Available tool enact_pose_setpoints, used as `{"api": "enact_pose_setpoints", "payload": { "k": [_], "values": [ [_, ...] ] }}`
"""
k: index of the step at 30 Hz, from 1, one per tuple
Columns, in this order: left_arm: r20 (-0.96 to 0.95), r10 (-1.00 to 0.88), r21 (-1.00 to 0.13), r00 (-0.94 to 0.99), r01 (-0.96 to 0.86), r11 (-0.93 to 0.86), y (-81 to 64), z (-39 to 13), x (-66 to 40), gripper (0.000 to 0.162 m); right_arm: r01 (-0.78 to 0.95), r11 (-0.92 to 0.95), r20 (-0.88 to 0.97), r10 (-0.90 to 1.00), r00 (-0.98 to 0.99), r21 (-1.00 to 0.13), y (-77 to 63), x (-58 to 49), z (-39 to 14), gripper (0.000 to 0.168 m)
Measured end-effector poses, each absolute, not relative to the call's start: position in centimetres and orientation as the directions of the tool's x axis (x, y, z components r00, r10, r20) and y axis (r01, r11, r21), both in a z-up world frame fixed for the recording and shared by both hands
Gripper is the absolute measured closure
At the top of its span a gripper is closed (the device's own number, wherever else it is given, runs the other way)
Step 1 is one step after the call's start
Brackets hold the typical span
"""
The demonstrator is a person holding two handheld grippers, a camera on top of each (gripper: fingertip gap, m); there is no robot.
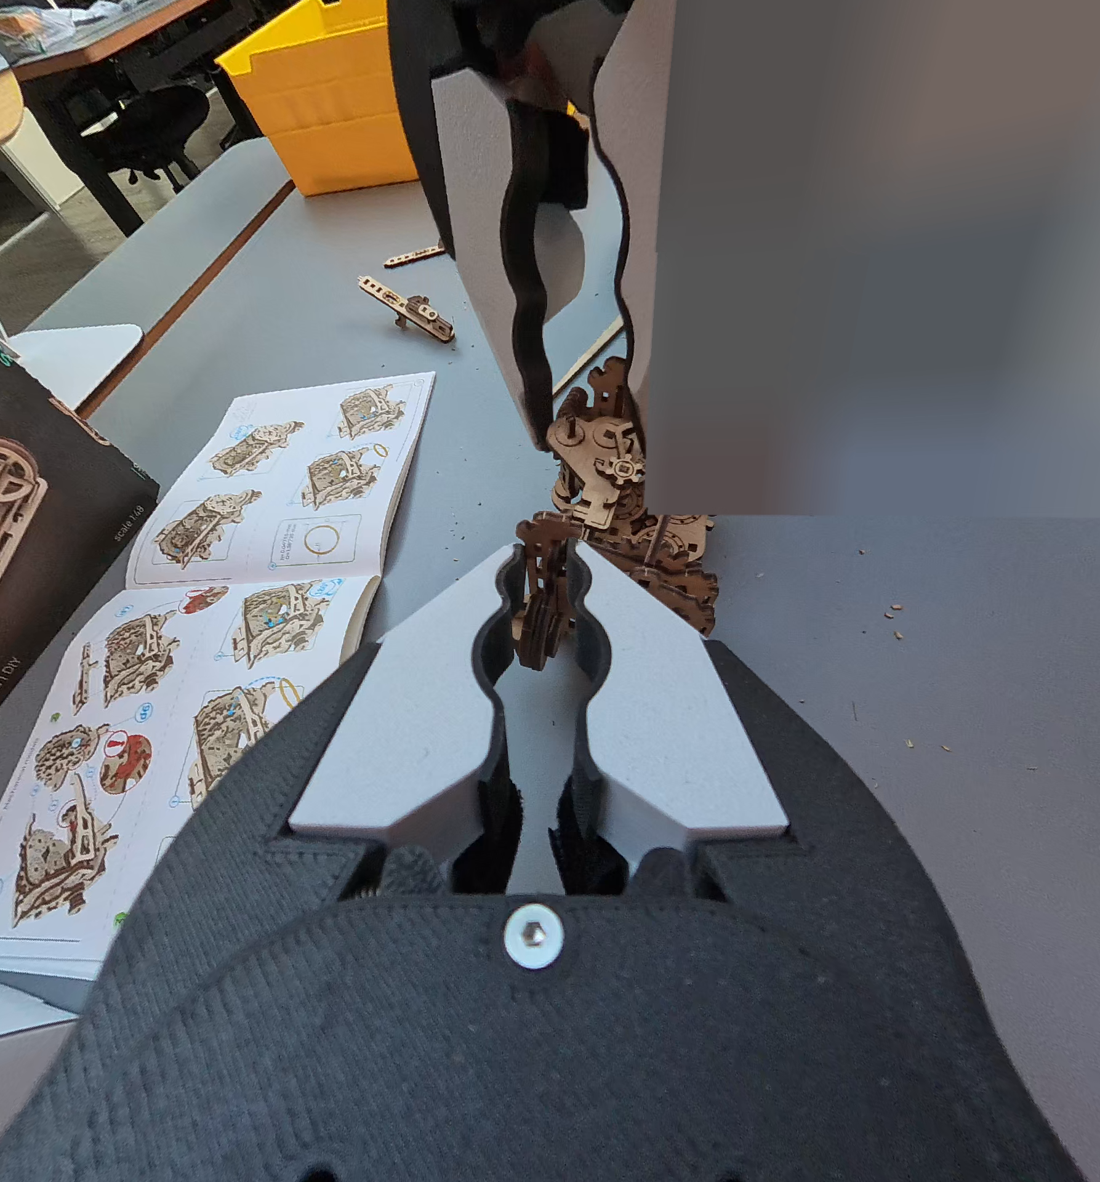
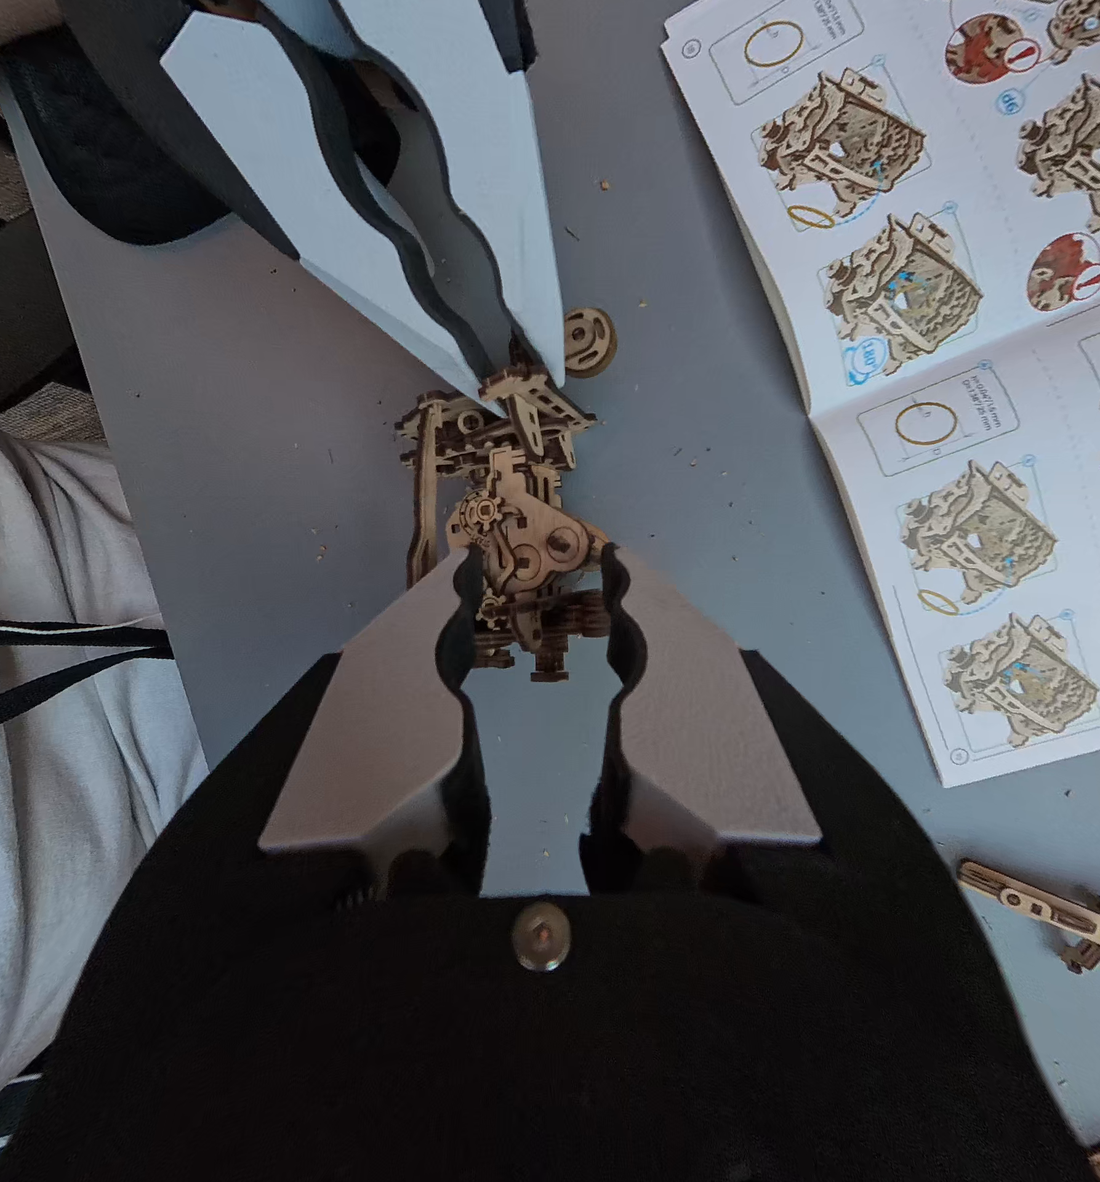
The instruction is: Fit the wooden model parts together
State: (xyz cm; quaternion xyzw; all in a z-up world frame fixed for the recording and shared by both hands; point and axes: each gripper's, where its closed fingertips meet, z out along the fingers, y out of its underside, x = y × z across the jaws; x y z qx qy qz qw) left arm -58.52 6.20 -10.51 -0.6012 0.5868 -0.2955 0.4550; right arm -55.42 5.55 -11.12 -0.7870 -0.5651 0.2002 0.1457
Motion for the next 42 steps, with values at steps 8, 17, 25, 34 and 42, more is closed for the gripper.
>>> {"api": "enact_pose_setpoints", "payload": {
  "k": [8, 17, 25, 34, 42],
  "values": [
    [-0.177, -0.975, -0.895, 0.131, -0.434, 0.104, 6.1, -10.5, -58.4, 0.152, 0.831, -0.313, -0.169, 0.949, 0.265, -0.460, 5.4, -55.7, -11.2, 0.137],
    [-0.175, -0.976, -0.897, 0.129, -0.430, 0.104, 6.0, -10.4, -58.2, 0.153, 0.816, -0.310, -0.221, 0.948, 0.228, -0.488, 5.5, -55.6, -11.3, 0.138],
    [-0.139, -0.979, -0.917, 0.151, -0.394, 0.069, 6.0, -10.1, -58.0, 0.153, 0.813, -0.309, -0.245, 0.946, 0.211, -0.493, 5.5, -55.4, -11.2, 0.138],
    [-0.076, -0.983, -0.932, 0.165, -0.363, 0.011, 6.1, -10.2, -57.6, 0.153, 0.761, -0.317, -0.260, 0.945, 0.199, -0.566, 5.6, -55.2, -11.2, 0.138],
    [-0.014, -0.984, -0.938, 0.179, -0.342, -0.049, 6.2, -10.3, -57.5, 0.153, 0.739, -0.326, -0.263, 0.942, 0.206, -0.589, 5.7, -55.1, -11.2, 0.138]
  ]
}}
